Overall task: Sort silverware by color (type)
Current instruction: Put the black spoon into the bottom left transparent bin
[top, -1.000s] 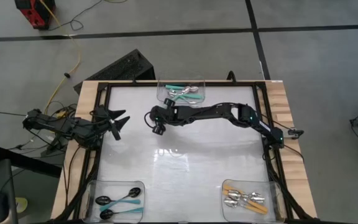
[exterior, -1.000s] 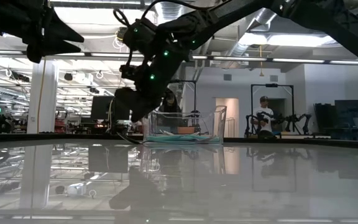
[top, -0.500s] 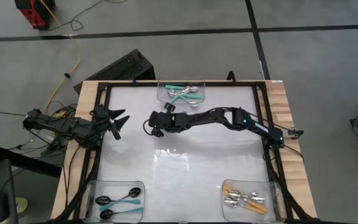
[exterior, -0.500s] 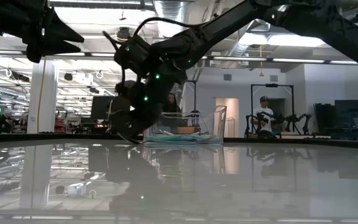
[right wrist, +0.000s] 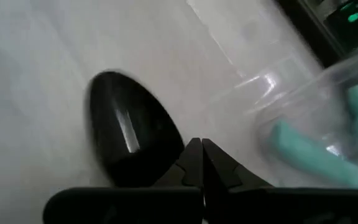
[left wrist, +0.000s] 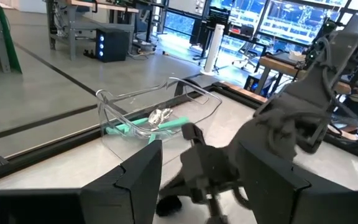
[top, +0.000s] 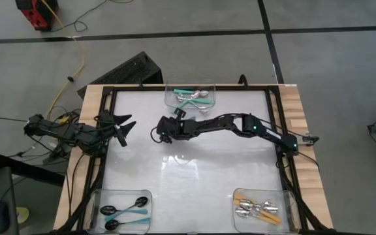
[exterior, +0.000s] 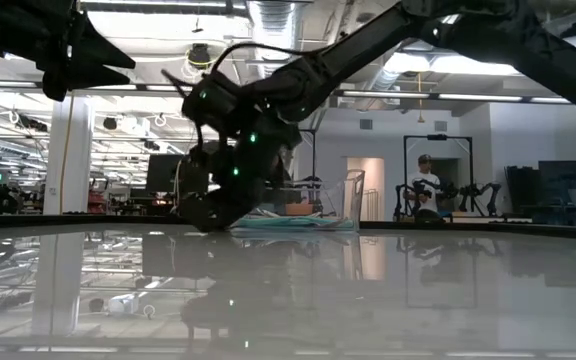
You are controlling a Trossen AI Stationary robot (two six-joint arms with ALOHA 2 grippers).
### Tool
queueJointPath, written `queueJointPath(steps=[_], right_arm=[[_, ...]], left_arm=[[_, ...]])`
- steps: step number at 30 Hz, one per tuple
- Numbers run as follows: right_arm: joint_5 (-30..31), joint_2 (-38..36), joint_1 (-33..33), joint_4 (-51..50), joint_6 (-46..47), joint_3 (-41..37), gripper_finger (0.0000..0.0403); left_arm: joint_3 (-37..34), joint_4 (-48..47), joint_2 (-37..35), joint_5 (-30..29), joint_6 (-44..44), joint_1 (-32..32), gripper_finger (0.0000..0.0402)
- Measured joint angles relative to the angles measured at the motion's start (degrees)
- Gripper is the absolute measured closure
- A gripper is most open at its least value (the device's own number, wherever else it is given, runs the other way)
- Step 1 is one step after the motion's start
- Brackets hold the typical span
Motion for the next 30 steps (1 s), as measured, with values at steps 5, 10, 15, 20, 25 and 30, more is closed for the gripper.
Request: queueJointPath(steps=[5, 10, 15, 20, 25, 30], right_arm=[[-0.52, 0.77, 0.27, 0.01, 1.7, 0.27, 0.0387], [-0.56, 0.77, 2.28, -0.62, 2.48, 0.24, 0.0387], [-1.29, 0.09, 5.19, -2.27, 7.61, 0.2, 0.0387], [-1.11, 0.09, 7.41, -2.57, 10.22, 0.44, 0.0375], [-1.93, 0.11, 8.43, -4.54, 9.61, 2.48, 0.0377], [-2.14, 0.14, 8.65, -11.08, 8.47, 8.53, 0.0357]], left_arm=[[0.0, 0.01, 0.0, 0.03, -0.02, 0.0, 0.0212], [0.0, 0.01, 0.0, 0.05, -0.04, 0.0, 0.0212], [0.0, 0.03, 0.0, 0.08, -0.28, 0.01, 0.0212], [0.0, 0.03, 0.0, 0.09, -0.31, 0.02, 0.0212], [0.0, 0.01, 0.0, 0.09, -0.28, 0.01, 0.0212], [0.0, -0.01, 0.0, 0.09, -0.26, 0.02, 0.0212]])
